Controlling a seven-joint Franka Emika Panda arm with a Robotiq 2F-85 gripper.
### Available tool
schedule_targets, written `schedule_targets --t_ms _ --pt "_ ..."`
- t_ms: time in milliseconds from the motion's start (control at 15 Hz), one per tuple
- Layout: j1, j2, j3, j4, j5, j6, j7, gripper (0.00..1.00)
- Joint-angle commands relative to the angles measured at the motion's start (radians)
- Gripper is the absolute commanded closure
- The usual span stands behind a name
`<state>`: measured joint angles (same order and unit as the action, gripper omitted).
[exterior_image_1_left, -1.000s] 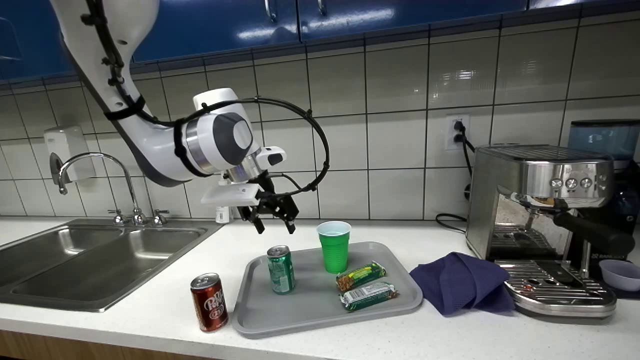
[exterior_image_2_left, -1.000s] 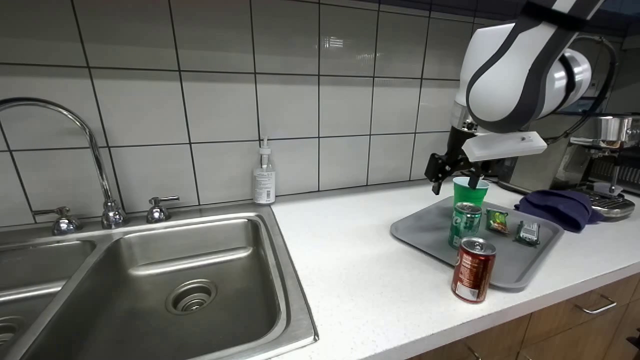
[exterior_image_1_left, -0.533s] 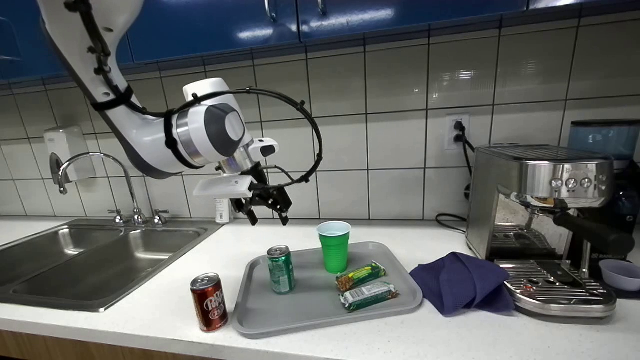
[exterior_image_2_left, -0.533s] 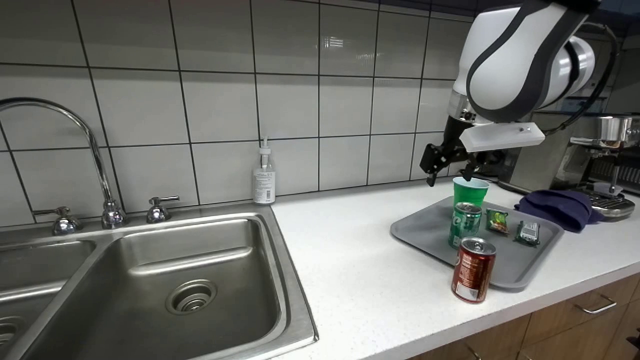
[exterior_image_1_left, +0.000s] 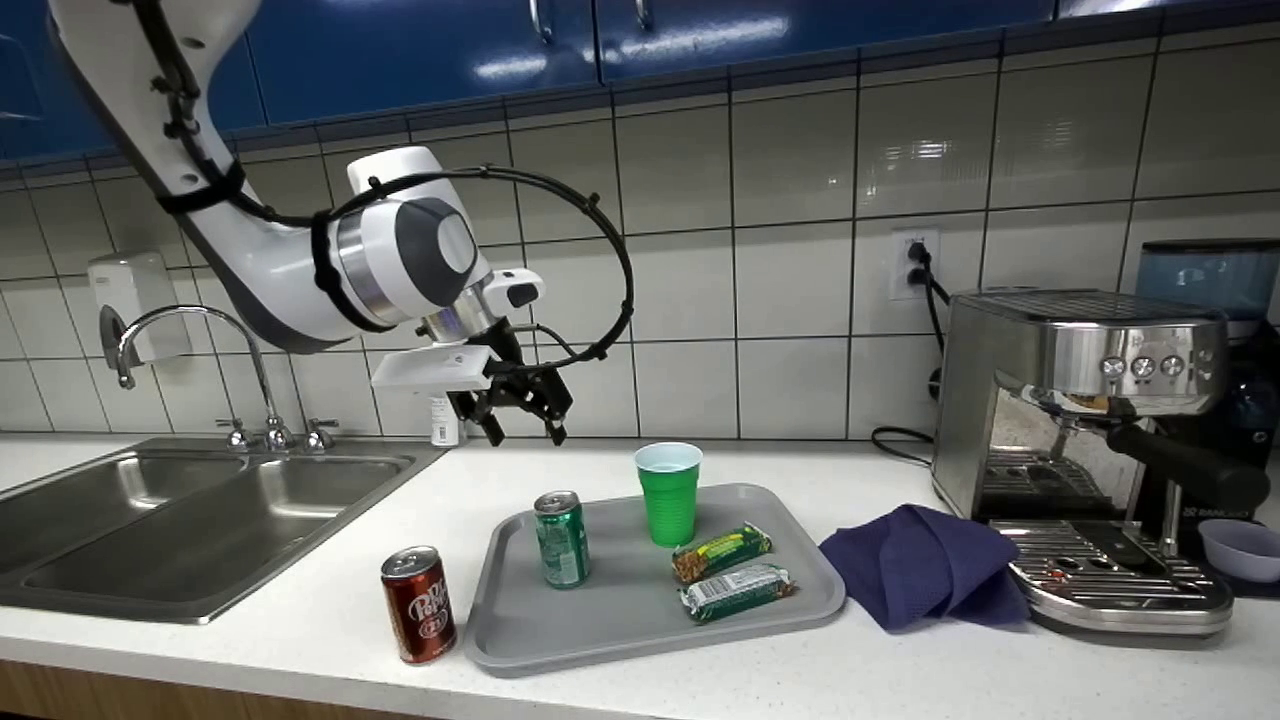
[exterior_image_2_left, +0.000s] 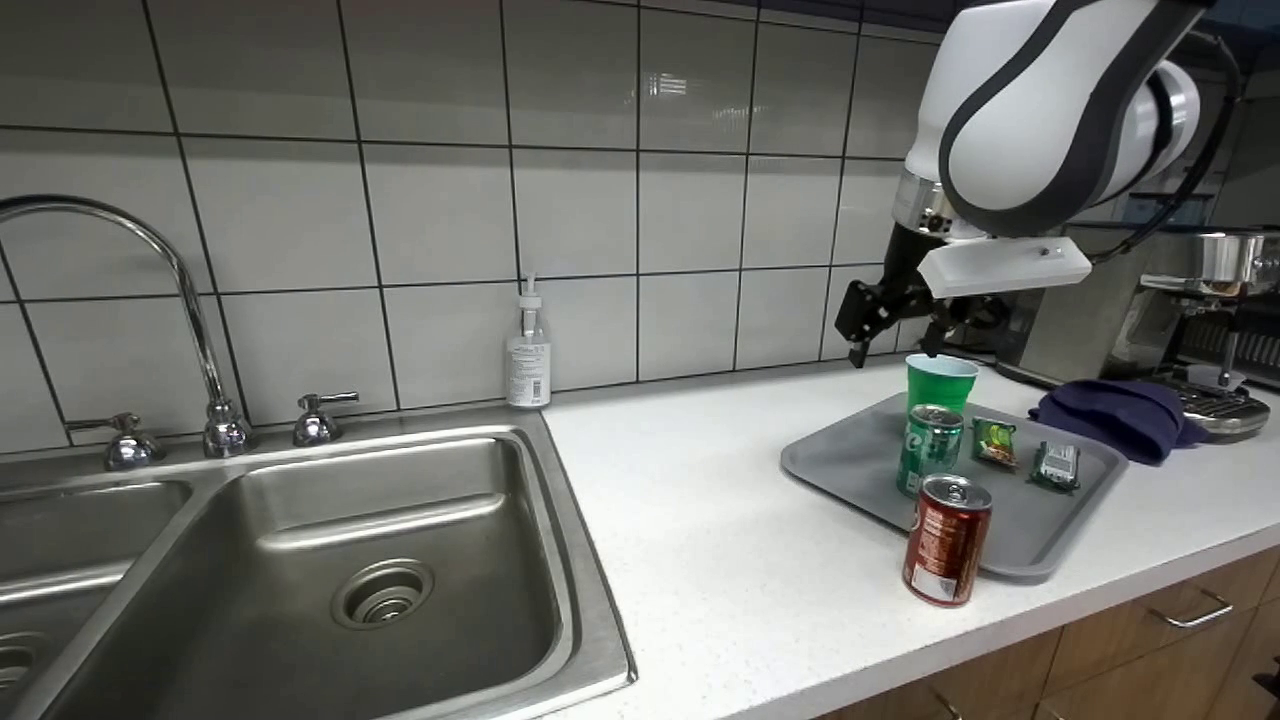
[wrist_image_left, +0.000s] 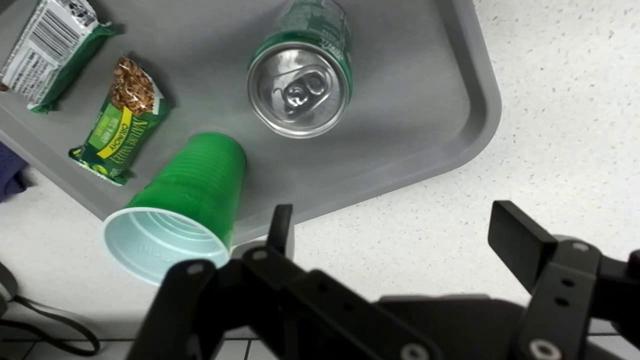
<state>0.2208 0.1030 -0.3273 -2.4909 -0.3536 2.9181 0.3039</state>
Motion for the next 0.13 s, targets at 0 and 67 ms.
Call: schedule_targets --t_ms 0,67 --pt "0.0 0.0 0.0 0.0 0.0 0.0 0.0 0.0" --pt "0.0 0.0 0.0 -0.001 0.0 0.0 0.0 0.0"
